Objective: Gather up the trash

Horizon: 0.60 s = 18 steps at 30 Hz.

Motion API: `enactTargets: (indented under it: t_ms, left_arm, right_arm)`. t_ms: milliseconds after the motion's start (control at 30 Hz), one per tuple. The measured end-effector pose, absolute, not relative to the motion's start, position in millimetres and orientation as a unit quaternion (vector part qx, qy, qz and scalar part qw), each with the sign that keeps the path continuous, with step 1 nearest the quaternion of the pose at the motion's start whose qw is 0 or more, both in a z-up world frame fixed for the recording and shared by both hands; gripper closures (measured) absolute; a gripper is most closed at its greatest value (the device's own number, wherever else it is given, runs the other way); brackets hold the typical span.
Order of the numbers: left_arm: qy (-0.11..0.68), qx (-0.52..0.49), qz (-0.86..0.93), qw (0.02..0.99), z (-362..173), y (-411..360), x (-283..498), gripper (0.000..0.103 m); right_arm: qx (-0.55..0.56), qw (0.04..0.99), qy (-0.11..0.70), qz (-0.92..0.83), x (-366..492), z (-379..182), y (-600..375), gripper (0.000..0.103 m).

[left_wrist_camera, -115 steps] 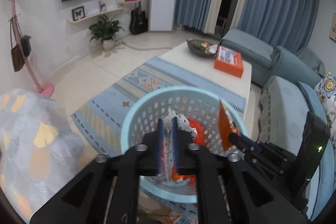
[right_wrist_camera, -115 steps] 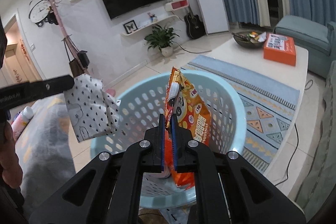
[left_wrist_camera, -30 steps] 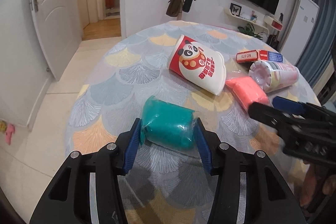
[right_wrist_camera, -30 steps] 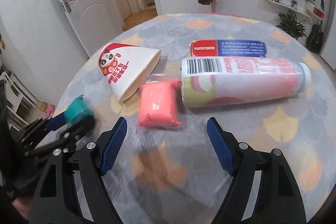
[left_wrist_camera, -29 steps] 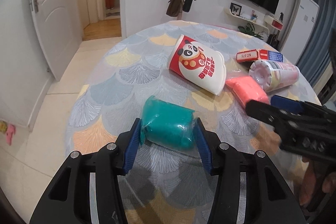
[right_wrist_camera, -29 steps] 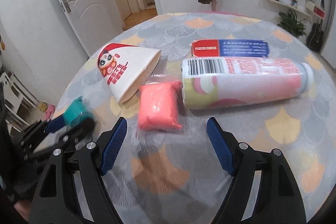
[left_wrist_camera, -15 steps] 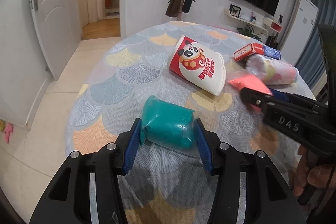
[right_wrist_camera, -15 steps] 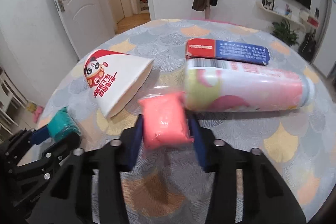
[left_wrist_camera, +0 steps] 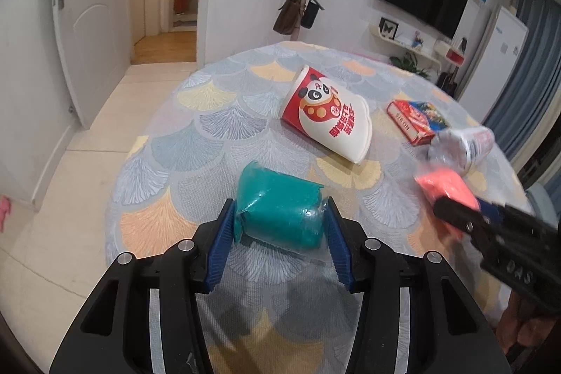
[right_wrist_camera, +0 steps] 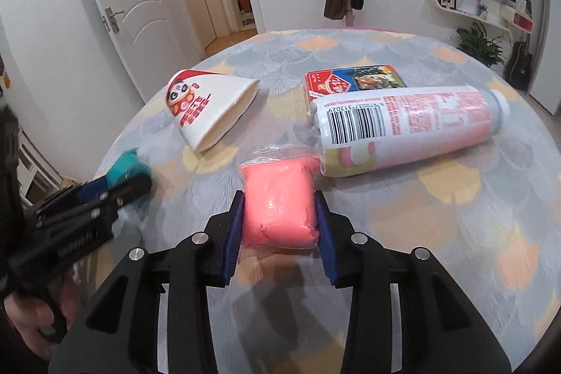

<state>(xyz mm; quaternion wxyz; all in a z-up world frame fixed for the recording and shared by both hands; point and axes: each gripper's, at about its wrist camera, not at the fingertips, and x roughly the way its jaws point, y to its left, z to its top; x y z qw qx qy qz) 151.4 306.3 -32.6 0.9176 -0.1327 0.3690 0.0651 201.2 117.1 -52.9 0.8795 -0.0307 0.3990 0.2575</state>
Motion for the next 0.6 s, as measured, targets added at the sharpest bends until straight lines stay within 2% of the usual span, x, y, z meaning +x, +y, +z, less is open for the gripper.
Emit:
enactTargets:
  t_ms: [233, 600]
  left_arm:
    - [0.341, -0.092, 0.064, 0.933, -25, 284, 130, 0.056]
    - [0.345, -0.079, 0.039, 0.934, -20, 249, 99, 0.056]
  right_arm:
    - [-0.005, 0.877, 0.405, 0.259, 177, -54, 88, 0.068]
    - [-0.001, 0.891, 0.375, 0.256, 145, -32, 51, 0.068]
